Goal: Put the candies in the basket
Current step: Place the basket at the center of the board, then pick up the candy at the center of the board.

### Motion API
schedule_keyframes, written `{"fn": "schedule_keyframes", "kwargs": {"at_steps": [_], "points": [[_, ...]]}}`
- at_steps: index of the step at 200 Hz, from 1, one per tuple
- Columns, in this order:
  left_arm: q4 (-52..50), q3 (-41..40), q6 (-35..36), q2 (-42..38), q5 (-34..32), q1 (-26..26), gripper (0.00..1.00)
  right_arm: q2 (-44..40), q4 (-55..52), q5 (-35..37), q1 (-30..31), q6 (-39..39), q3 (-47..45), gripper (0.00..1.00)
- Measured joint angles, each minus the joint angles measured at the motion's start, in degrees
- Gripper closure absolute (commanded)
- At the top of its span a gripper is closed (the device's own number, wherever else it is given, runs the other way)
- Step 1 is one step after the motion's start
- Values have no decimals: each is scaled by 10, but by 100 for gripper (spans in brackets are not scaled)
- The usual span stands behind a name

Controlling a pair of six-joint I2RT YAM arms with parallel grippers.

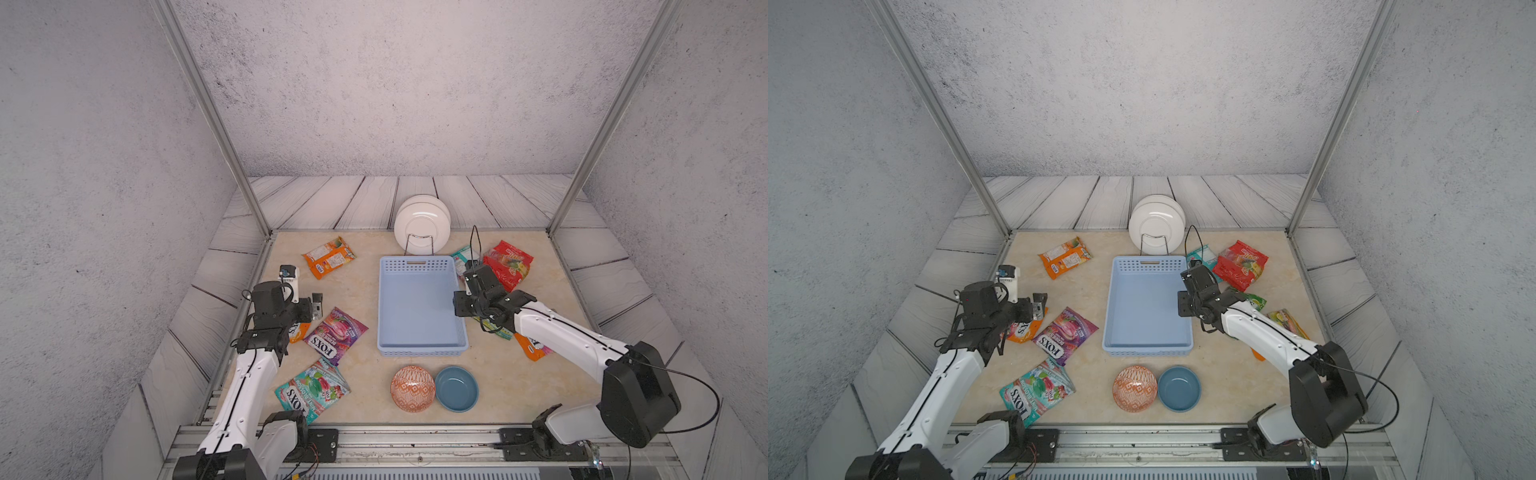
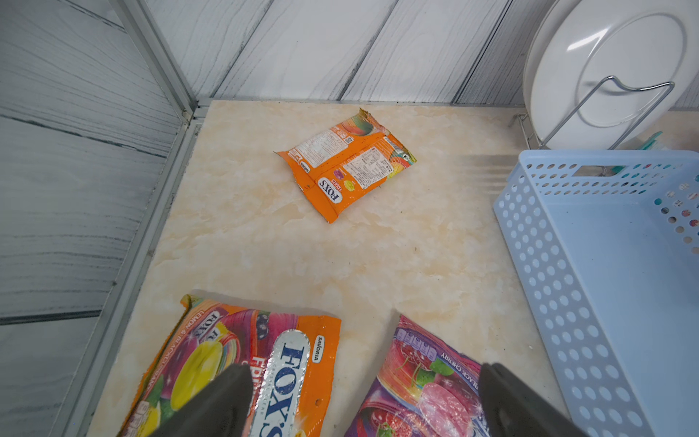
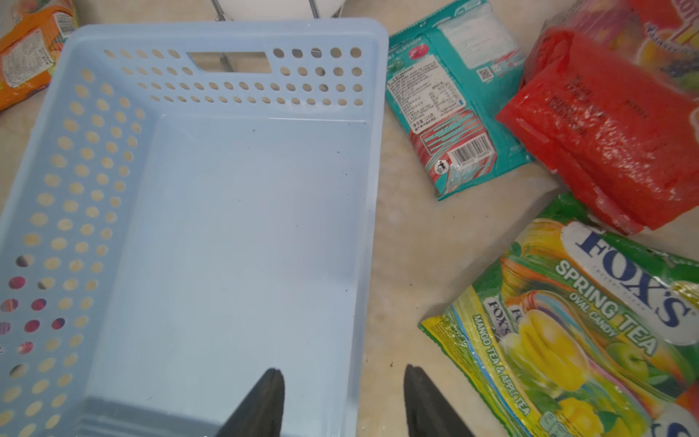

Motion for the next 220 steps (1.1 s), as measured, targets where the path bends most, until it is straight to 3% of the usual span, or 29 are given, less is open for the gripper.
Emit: {"fn": "schedule_keyframes", "kwargs": {"at_steps": [43, 66, 126, 175, 220], "points": [[-7, 0, -2, 14, 6, 0, 0, -83, -10, 24, 0, -27, -40, 18], [-7, 0, -5, 20, 10, 0, 0, -118, -14, 43, -3, -35, -64, 12], [-7, 0, -5, 20, 15, 0, 1, -129, -54, 81, -34, -50, -78, 11], [-11, 0, 2, 20, 15, 0, 0, -128, -75, 72, -68, -61, -78, 4], [-14, 0, 20, 30, 18, -1, 0, -129, -93, 60, -76, -74, -75, 3]]}}
